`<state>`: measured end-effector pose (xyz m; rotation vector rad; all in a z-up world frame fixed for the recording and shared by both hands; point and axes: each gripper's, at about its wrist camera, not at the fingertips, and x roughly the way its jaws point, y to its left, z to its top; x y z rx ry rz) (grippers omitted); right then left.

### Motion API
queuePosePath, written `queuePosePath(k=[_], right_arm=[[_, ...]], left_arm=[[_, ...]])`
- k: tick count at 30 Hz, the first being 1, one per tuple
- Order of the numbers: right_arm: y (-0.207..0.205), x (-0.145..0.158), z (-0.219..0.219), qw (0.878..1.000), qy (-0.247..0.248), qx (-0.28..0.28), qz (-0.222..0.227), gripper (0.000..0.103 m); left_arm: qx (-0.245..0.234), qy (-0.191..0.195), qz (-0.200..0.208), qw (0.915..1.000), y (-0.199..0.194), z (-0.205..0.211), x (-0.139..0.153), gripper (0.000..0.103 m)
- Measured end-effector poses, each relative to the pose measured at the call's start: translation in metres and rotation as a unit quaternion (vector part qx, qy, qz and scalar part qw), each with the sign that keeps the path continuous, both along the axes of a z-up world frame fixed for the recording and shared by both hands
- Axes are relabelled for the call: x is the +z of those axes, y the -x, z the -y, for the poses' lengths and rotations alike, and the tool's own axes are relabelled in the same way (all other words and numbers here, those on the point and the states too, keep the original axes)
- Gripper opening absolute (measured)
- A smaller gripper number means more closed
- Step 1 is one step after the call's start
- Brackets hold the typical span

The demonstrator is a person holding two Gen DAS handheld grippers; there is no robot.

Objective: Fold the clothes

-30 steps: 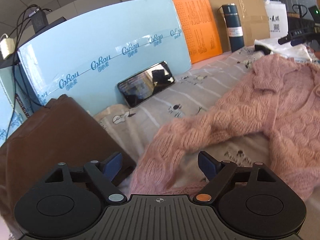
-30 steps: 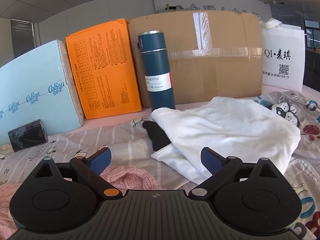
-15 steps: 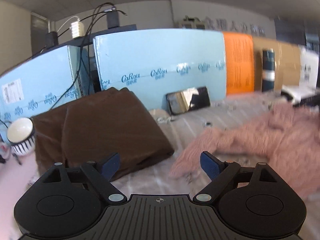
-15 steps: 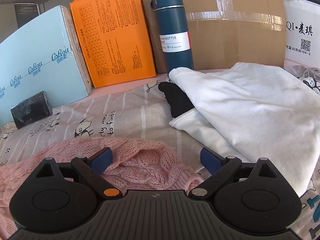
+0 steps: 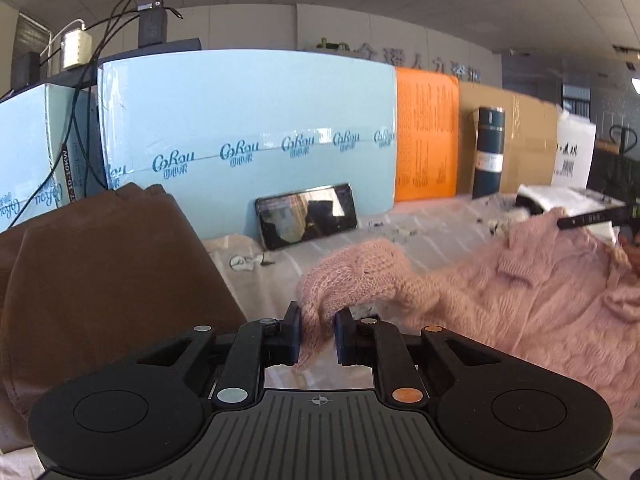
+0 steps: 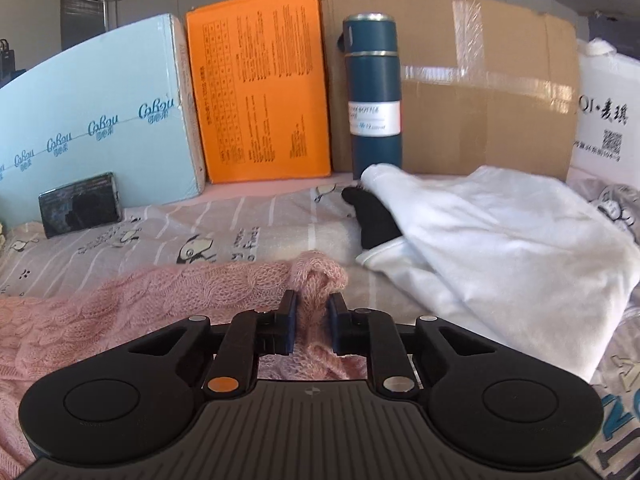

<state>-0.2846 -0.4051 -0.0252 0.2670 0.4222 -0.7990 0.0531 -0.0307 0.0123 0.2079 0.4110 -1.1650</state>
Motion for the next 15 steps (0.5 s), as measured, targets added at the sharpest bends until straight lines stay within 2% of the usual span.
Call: queuePosePath(k=[1, 2, 4, 6, 8, 12, 13, 15], right_arm=[[0.003, 0.003, -0.002, 1.0, 0.015, -0.013, 0.002, 0.014], [0.006, 0.006, -0.004, 0.999, 0.028, -0.027, 0.003, 0.014], [0.01, 0.007, -0.003, 0.998, 0.04, -0.051, -0.001, 0.014], [0.012, 0.002, 0.001, 0.998, 0.029, -0.058, -0.002, 0.014], [0.012, -0.001, 0.004, 0.998, 0.022, -0.061, -0.007, 0.014], [0.008, 0.002, -0.002, 0.998, 0.036, -0.056, -0.013, 0.014], [0.007, 0.002, -0.001, 0.998, 0.037, -0.055, -0.016, 0.014], [0.003, 0.0, -0.002, 0.997, 0.041, -0.056, -0.025, 0.014]], left_arm=[[0.001, 0.007, -0.022, 0.9997, -0.006, 0.002, 0.005, 0.016], [0.001, 0.012, -0.081, 0.9967, -0.02, 0.007, 0.005, 0.016], [0.005, 0.019, -0.195, 0.9807, -0.045, 0.021, 0.0, 0.018], [0.022, -0.005, -0.233, 0.9723, -0.055, 0.039, -0.015, 0.018], [0.037, -0.023, -0.237, 0.9704, -0.059, 0.049, -0.029, 0.018], [0.093, -0.029, -0.228, 0.9689, -0.072, 0.054, -0.045, 0.018], [0.1, -0.034, -0.221, 0.9694, -0.075, 0.054, -0.047, 0.016], [0.103, -0.046, -0.187, 0.9759, -0.076, 0.055, -0.042, 0.013]])
